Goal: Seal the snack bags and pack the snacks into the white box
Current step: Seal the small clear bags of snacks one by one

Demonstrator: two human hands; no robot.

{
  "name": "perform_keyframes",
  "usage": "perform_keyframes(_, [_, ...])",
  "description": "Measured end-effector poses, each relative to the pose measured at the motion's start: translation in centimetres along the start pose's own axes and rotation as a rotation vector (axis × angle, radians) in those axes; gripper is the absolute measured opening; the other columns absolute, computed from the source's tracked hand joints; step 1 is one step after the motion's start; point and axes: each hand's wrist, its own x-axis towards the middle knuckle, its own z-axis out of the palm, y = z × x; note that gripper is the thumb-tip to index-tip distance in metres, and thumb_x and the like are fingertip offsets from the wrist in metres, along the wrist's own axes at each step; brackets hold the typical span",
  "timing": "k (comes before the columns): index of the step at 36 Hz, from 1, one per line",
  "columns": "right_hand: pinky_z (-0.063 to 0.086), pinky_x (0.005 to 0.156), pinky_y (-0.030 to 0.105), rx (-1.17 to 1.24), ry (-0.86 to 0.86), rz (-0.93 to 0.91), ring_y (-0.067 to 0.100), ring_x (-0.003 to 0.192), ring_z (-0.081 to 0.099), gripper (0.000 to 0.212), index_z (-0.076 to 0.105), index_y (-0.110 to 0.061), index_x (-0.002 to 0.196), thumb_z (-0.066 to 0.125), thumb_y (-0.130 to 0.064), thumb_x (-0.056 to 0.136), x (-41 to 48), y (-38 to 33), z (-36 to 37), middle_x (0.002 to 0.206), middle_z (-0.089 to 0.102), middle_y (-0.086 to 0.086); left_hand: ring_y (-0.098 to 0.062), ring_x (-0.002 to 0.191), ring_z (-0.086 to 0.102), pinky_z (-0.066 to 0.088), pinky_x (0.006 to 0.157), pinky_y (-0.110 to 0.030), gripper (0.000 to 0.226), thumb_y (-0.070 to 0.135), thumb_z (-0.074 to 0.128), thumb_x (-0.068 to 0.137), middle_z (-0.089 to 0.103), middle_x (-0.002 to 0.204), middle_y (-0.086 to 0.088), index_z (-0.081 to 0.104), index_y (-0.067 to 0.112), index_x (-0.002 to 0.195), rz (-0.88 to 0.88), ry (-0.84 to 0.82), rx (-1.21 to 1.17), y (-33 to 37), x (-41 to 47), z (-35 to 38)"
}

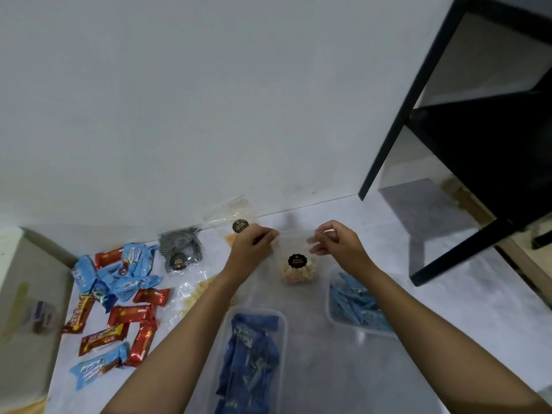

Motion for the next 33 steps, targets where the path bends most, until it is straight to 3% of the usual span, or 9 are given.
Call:
perform_keyframes(3, [0.055, 0.061, 0.023, 0.049, 0.037, -0.009, 0.021, 0.065, 0.07, 0.014, 0.051, -0.009, 0.081, 0.05, -0.003, 0.093, -0.3, 1.1, 0.6, 0.087, 0.07, 0.017, 0.001, 0.063, 0.047, 0.035, 0.059, -0.012, 0.011, 0.013, 0.062, 0.087, 0.05, 0.063, 0.006, 0.071, 0.012, 0.081, -0.019, 0.067, -0.008, -0.5, -0.6, 0.9])
perform_keyframes(10, [0.054, 0.059, 0.026, -0.005, 0.073, -0.06, 0.021, 0.069, 0.07, 0.014, 0.051, -0.013, 0.079, 0.057, -0.008, 0.091, -0.6, 1.2, 0.7, 0.088, 0.072, 0.006, 0.001, 0.063, 0.048, 0.035, 0.062, -0.009, 0.012, 0.008, 0.062, 0.085, 0.05, 0.063, 0.011, 0.071, 0.002, 0.08, 0.043, 0.132, 0.029, -0.6, -0.6, 1.1])
perform_keyframes(17, [0.043, 0.047, 0.016, -0.192, 0.091, -0.115, 0.01, 0.06, 0.066, 0.021, 0.047, -0.018, 0.074, 0.053, -0.01, 0.093, -0.8, 0.4, 0.7, 0.086, 0.07, 0.002, -0.006, 0.069, 0.048, 0.036, 0.065, -0.011, 0.011, 0.009, 0.061, 0.087, 0.053, 0.07, 0.002, 0.07, 0.005, 0.081, 0.07, 0.099, 0.043, -0.4, -0.6, 1.2])
perform_keyframes(23, [0.042, 0.048, 0.016, -0.226, 0.143, -0.089, 0.016, 0.064, 0.065, 0.02, 0.048, -0.016, 0.073, 0.052, -0.008, 0.091, -0.8, 0.4, 0.3, 0.085, 0.069, 0.004, -0.01, 0.074, 0.051, 0.042, 0.069, -0.018, 0.01, 0.015, 0.06, 0.088, 0.054, 0.078, 0.004, 0.068, 0.01, 0.09, 0.048, 0.008, 0.006, -0.3, -1.3, 1.7])
perform_keyframes(26, [0.042, 0.05, 0.015, -0.251, 0.127, -0.103, 0.009, 0.054, 0.058, 0.014, 0.051, -0.012, 0.077, 0.054, -0.01, 0.091, -0.9, 0.4, 0.1, 0.083, 0.07, 0.003, -0.017, 0.077, 0.054, 0.045, 0.071, -0.024, 0.009, 0.016, 0.063, 0.086, 0.059, 0.084, -0.009, 0.067, 0.009, 0.09, 0.041, 0.016, -0.013, -0.4, -1.3, 1.7])
perform_keyframes(28, [0.043, 0.057, 0.02, -0.253, 0.112, -0.113, 0.001, 0.054, 0.055, 0.012, 0.054, -0.013, 0.079, 0.054, -0.011, 0.091, -0.9, 0.5, 0.0, 0.083, 0.07, 0.003, -0.013, 0.074, 0.053, 0.044, 0.069, -0.022, 0.01, 0.016, 0.065, 0.084, 0.058, 0.083, -0.01, 0.067, 0.008, 0.09, 0.043, 0.021, -0.011, -0.5, -1.3, 1.7])
perform_keyframes(30, [0.043, 0.061, 0.021, -0.259, 0.1, -0.119, 0.008, 0.061, 0.057, 0.011, 0.057, -0.016, 0.08, 0.056, -0.013, 0.09, -0.7, 0.6, -0.1, 0.083, 0.07, 0.0, -0.004, 0.071, 0.049, 0.041, 0.065, -0.015, 0.006, 0.012, 0.064, 0.085, 0.055, 0.077, -0.001, 0.067, 0.007, 0.087, 0.053, 0.032, -0.002, -0.5, -1.3, 1.7])
perform_keyframes(32, [0.042, 0.059, 0.022, -0.296, 0.089, -0.142, 0.028, 0.065, 0.055, 0.011, 0.058, -0.019, 0.078, 0.059, -0.014, 0.088, -0.6, 0.6, -0.1, 0.08, 0.07, -0.003, 0.001, 0.07, 0.047, 0.039, 0.064, -0.011, 0.005, 0.008, 0.063, 0.085, 0.05, 0.074, 0.005, 0.067, 0.006, 0.084, 0.062, 0.051, 0.01, -0.4, -1.2, 1.8])
perform_keyframes(33, [0.042, 0.058, 0.023, -0.316, 0.081, -0.156, 0.03, 0.062, 0.051, 0.012, 0.059, -0.019, 0.077, 0.06, -0.014, 0.088, -0.5, 0.6, -0.2, 0.079, 0.07, -0.005, 0.002, 0.07, 0.047, 0.038, 0.064, -0.01, 0.005, 0.006, 0.062, 0.085, 0.049, 0.074, 0.005, 0.067, 0.005, 0.083, 0.067, 0.061, 0.017, -0.4, -1.2, 1.8])
